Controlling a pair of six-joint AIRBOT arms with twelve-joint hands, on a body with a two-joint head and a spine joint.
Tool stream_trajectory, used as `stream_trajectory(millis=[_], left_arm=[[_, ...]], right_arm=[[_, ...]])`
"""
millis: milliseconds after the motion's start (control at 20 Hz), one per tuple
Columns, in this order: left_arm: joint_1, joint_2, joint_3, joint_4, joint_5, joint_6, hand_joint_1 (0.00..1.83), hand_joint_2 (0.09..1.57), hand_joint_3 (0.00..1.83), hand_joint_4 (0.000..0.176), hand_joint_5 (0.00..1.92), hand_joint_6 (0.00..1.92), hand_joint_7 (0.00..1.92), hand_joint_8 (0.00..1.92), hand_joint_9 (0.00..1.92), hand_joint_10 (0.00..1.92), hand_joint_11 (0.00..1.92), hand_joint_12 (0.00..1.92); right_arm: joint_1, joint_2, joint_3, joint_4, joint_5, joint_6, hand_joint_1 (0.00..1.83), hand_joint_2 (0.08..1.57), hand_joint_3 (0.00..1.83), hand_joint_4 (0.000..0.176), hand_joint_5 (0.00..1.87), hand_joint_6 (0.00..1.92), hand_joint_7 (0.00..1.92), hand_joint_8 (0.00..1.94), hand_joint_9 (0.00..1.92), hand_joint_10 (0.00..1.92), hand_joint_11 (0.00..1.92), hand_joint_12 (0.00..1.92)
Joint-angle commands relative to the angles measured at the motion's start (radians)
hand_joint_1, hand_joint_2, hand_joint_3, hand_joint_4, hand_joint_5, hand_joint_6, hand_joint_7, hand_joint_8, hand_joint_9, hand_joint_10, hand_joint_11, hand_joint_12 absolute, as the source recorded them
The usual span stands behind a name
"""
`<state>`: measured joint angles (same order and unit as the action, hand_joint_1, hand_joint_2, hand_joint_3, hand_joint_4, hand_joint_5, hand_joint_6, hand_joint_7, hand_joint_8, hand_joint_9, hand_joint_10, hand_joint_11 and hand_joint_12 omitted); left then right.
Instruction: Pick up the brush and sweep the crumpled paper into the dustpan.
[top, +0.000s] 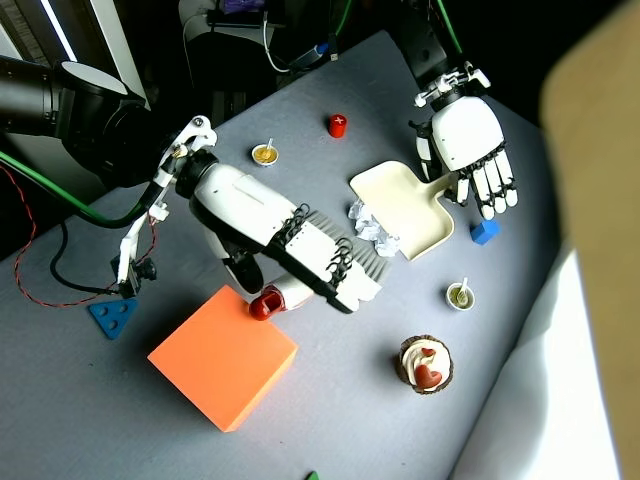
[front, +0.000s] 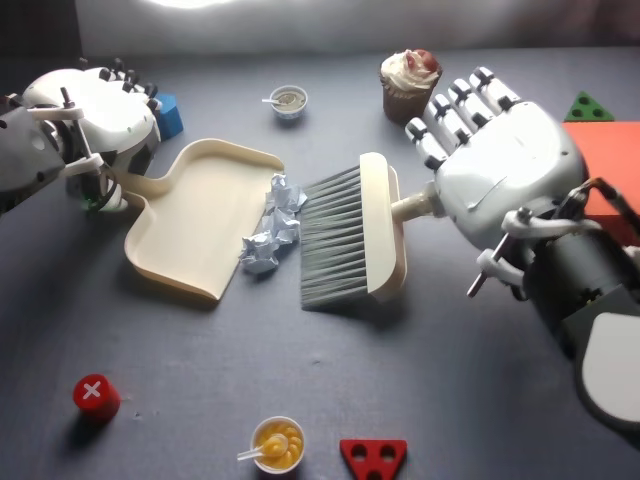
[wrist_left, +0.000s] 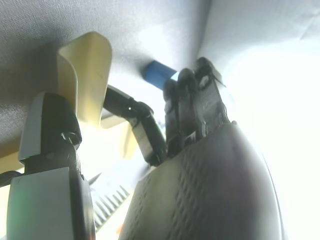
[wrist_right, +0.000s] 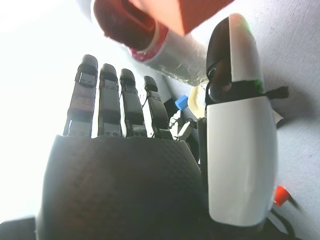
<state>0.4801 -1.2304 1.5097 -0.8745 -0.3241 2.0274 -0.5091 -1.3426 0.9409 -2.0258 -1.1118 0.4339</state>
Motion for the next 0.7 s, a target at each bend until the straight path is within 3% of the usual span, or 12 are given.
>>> stream_trajectory(millis=[0,650], left_arm=[[-0.013,0.005,0.008,0.026,-0.085,0.007,1.13,1.14,0.0,0.0,0.93,1.05,0.23,0.0,0.16,0.0,0.09,0.08],[-0.051,-0.006,0.032,0.046,-0.057,0.005,1.1,1.15,0.0,0.0,0.92,1.08,0.22,0.0,0.15,0.0,0.07,0.08]], right_arm=[[0.003,-0.008,0.011,-0.084,-0.068,0.005,1.16,0.95,0.0,0.0,0.08,0.0,0.07,0.0,0.09,0.0,0.14,0.0],[0.016,-0.171,0.236,-0.094,-0.093,0.075,1.14,0.96,0.0,0.0,0.07,0.0,0.05,0.0,0.06,0.0,0.14,0.0]])
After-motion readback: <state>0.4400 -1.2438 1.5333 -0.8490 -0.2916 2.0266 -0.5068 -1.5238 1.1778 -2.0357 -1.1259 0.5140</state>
